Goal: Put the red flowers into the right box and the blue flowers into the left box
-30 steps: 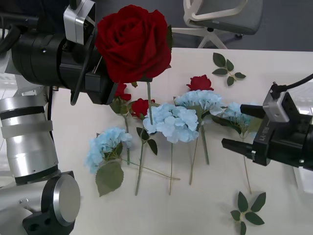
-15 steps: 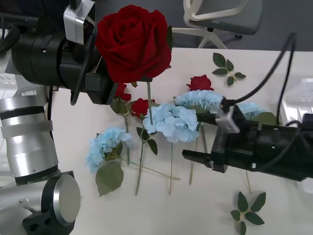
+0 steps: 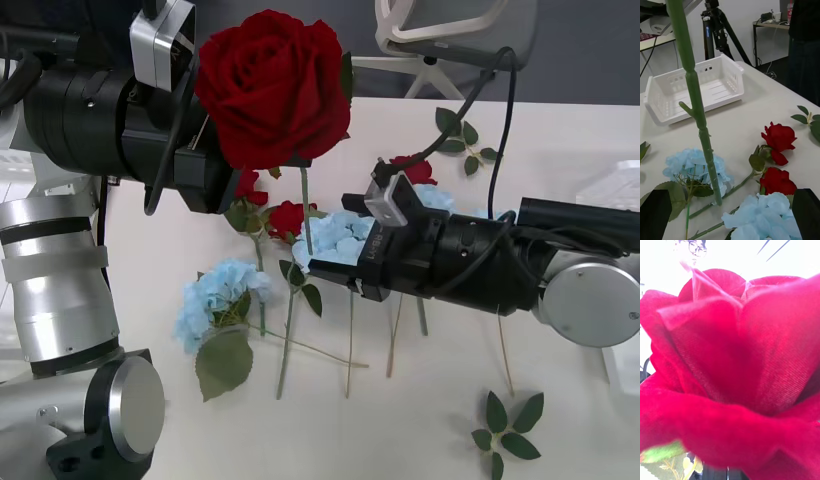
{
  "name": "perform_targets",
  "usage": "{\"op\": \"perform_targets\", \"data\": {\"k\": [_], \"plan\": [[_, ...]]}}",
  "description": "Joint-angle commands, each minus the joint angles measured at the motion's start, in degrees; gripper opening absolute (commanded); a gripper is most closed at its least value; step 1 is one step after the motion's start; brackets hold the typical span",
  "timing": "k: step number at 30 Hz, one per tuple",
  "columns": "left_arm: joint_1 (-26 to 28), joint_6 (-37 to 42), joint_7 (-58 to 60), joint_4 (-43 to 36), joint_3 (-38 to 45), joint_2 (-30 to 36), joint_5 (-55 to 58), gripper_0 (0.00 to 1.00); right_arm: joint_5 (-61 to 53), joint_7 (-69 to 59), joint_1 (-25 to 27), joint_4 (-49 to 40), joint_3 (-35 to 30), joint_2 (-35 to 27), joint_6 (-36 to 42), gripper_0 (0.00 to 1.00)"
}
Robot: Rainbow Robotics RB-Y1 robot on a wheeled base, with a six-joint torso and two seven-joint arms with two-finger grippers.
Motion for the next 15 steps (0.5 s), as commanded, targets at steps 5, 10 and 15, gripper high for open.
{"op": "perform_targets", "data": {"k": [5,10,15], "plan": [[-1.57,0.16,-2.05,-0.73,-0.31,0.30,0.02,0.00,-2.47,-0.05,-7.55,-0.64,5.82,1.31,-0.40,0.95],[-1.57,0.16,-2.05,-0.73,-0.31,0.30,0.02,0.00,-3.26,-0.49,-8.96,-0.55,6.70,2.98,-0.58,0.95],[-1.57,0.16,-2.05,-0.73,-0.31,0.30,0.02,0.00,-3.96,-0.49,-9.40,-0.38,6.70,3.86,-0.58,0.95]]}}
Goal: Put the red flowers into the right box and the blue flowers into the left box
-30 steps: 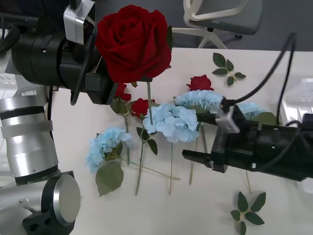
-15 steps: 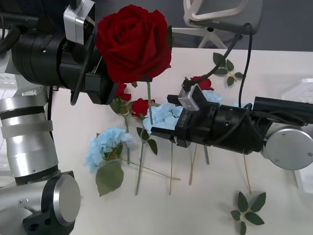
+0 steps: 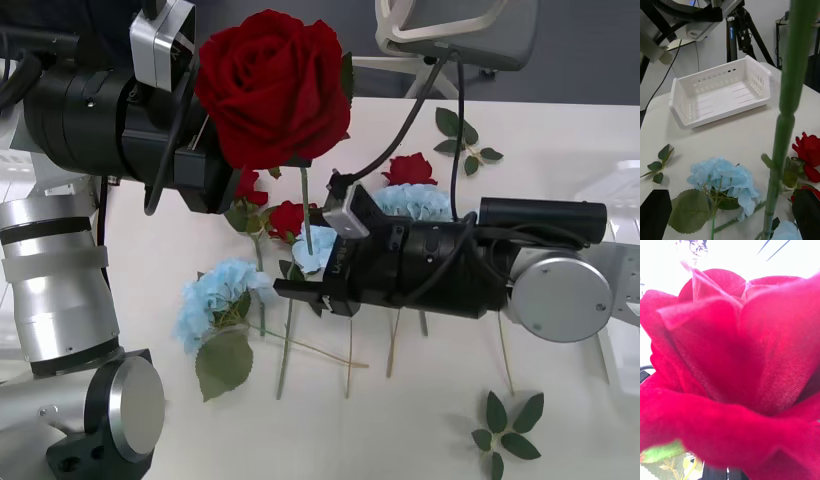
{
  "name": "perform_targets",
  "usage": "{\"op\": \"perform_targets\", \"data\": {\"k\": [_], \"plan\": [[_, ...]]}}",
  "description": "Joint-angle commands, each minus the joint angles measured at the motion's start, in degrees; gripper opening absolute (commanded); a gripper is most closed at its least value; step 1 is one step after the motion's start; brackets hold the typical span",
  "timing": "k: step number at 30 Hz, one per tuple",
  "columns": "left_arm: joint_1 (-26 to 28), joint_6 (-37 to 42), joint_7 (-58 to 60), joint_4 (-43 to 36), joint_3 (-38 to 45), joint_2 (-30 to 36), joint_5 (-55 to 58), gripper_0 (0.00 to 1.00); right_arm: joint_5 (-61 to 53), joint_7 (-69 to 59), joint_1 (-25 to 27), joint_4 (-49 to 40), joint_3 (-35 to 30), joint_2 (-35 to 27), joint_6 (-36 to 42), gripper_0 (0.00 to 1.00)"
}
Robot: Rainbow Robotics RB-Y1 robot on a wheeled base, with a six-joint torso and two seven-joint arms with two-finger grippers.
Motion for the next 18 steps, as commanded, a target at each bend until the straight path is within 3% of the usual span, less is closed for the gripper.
{"op": "perform_targets", "data": {"k": [1,3,5,8,18], "plan": [[-1.57,0.16,-2.05,-0.73,-0.31,0.30,0.02,0.00,-0.60,-0.47,-1.16,-0.43,-0.75,0.88,-0.43,0.95],[-1.57,0.16,-2.05,-0.73,-0.31,0.30,0.02,0.00,-0.60,-0.47,-1.16,-0.25,-0.75,1.05,-0.43,0.95],[-1.57,0.16,-2.05,-0.73,-0.31,0.30,0.02,0.00,-0.60,-0.47,-1.16,-0.17,-0.75,1.14,-0.43,0.77],[-1.57,0.16,-2.05,-0.73,-0.31,0.30,0.02,0.00,-0.60,-0.47,-1.24,-0.08,-0.75,1.23,-0.43,0.02],[-1.57,0.16,-2.05,-0.73,-0.31,0.30,0.02,0.00,-0.52,-0.47,-1.24,0.27,-1.10,1.40,-0.87,0.00]]}}
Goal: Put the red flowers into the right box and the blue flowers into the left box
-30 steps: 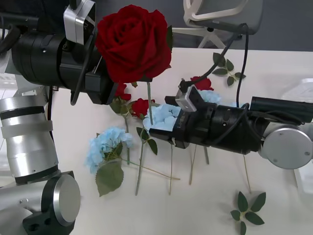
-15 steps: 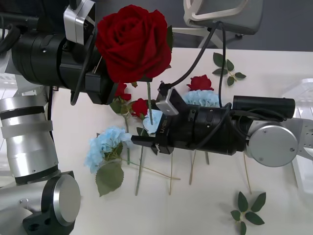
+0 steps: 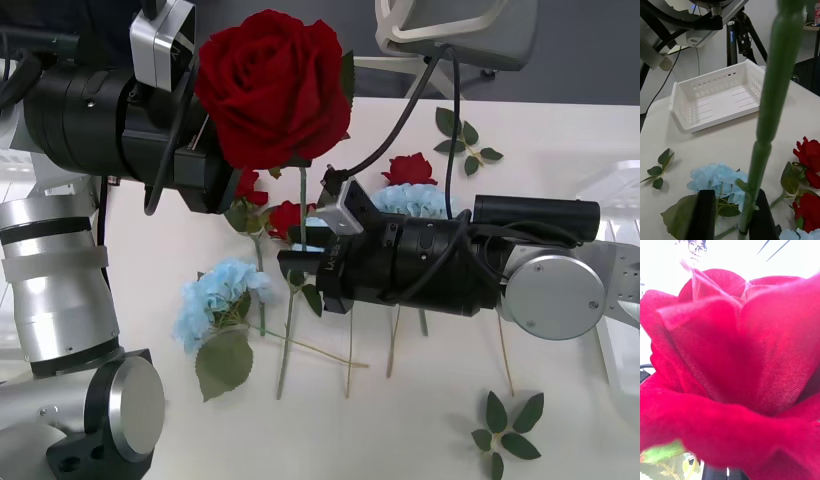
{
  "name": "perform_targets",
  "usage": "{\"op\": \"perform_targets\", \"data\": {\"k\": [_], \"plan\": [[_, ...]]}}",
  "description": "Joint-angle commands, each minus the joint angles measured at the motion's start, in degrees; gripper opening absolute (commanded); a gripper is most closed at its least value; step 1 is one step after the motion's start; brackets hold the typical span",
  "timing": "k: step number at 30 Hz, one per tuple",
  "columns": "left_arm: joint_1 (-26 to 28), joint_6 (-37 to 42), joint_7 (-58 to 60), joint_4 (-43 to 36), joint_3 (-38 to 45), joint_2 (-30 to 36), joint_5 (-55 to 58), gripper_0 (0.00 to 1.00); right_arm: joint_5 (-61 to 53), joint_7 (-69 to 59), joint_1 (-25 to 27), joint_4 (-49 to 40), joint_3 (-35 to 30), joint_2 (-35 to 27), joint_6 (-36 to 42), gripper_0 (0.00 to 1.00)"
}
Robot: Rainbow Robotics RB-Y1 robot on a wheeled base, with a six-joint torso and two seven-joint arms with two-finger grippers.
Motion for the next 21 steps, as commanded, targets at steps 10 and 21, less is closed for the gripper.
{"op": "perform_targets", "data": {"k": [10,21], "plan": [[-1.57,0.16,-2.05,-0.73,-0.31,0.30,0.02,0.46,-1.42,-0.56,-1.24,0.45,-1.98,1.00,-1.17,0.00],[-1.57,0.16,-2.05,-0.73,-0.31,0.30,0.02,1.00,-2.56,-0.56,-1.24,0.36,-2.59,0.83,-2.14,0.00]]}}
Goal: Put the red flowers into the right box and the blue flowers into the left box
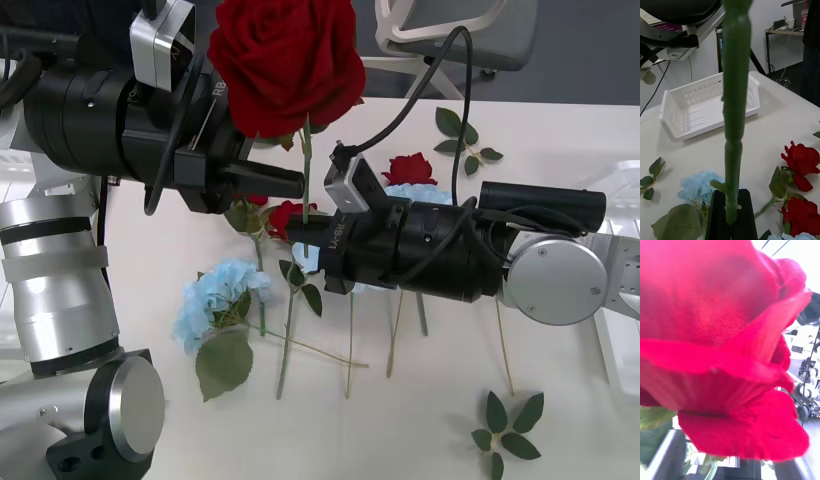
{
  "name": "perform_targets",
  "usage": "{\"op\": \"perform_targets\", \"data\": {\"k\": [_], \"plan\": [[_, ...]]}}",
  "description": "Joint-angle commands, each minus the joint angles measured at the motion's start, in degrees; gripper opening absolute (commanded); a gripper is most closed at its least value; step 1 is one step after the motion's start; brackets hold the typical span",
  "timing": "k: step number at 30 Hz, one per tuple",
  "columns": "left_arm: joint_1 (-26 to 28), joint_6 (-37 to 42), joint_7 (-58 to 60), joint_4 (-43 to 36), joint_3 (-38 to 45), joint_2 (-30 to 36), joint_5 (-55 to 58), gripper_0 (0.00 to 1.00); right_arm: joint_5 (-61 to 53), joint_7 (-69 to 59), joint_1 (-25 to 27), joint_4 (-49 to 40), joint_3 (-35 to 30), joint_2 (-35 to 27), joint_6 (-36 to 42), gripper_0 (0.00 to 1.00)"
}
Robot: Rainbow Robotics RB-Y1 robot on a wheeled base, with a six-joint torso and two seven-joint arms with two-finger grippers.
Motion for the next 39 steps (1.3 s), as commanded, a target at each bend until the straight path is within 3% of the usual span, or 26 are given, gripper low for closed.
{"op": "perform_targets", "data": {"k": [1,8,13,21,28,36,39], "plan": [[-1.57,0.16,-2.05,-0.73,-0.31,0.30,0.03,1.00,-0.31,-0.56,-1.24,-0.59,-0.77,0.74,-1.24,0.00],[-1.57,0.16,-2.05,-0.73,-0.31,0.30,0.03,1.00,-1.98,-0.73,-0.63,-2.70,-4.11,-3.13,0.69,0.00],[-1.57,0.16,-2.05,-0.73,-0.31,0.30,0.03,1.00,-3.38,-1.52,3.59,-5.34,-13.16,-7.52,6.76,0.00],[0.36,0.16,-1.88,-0.29,-0.14,-2.07,-1.12,1.00,-4.53,-1.61,19.59,-8.32,-38.48,-9.28,25.04,0.00],[1.94,0.16,-0.91,-2.58,-2.60,-1.19,-4.72,1.00,-6.20,-2.23,35.14,-10.87,-64.49,-7.35,42.97,0.00],[4.67,-0.86,9.81,-6.01,-5.14,6.89,-9.47,1.00,-6.64,-13.04,49.30,-13.51,-93.67,-6.12,65.03,0.00],[7.39,-4.55,14.65,-9.00,-5.85,10.15,-11.57,1.00,-6.28,-17.70,51.05,-13.33,-99.56,-6.20,70.83,0.00]]}}
